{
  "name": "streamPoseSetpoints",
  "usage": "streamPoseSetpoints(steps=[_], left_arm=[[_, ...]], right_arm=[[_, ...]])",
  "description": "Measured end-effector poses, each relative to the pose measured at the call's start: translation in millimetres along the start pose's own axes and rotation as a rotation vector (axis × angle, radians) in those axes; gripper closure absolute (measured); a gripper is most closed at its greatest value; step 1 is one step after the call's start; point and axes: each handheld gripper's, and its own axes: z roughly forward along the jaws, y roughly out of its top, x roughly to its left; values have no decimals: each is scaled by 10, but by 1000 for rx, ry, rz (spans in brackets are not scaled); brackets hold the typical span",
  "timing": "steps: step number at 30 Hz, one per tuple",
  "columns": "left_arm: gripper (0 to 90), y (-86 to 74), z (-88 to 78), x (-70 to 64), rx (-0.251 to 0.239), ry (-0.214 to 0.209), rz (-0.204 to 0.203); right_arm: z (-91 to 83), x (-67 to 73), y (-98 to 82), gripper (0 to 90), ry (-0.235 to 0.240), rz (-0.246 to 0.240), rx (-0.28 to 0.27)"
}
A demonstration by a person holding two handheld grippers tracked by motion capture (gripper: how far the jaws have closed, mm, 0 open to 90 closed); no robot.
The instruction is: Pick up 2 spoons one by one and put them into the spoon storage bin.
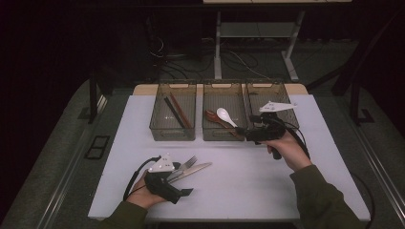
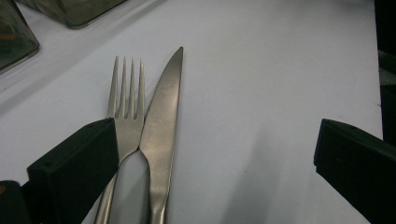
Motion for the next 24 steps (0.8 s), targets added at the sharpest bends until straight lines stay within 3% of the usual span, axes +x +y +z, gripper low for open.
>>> streamPoseSetpoints(steps=[7,10,14,24], left_arm=[[0,0,3,8,0,-1,4],[0,0,7,1,8,1,5],[0,9,1,-12,4,2,7],[0,9,-15,-14,7,12,14]], right_arm=[[-214,45,-337,185,17,-5,-13],[-318,53,-470,185,8,-32,-12],[-462,36,-614,185,24,-16,-27],[-670,-21,-980,185,-1,10,-9]])
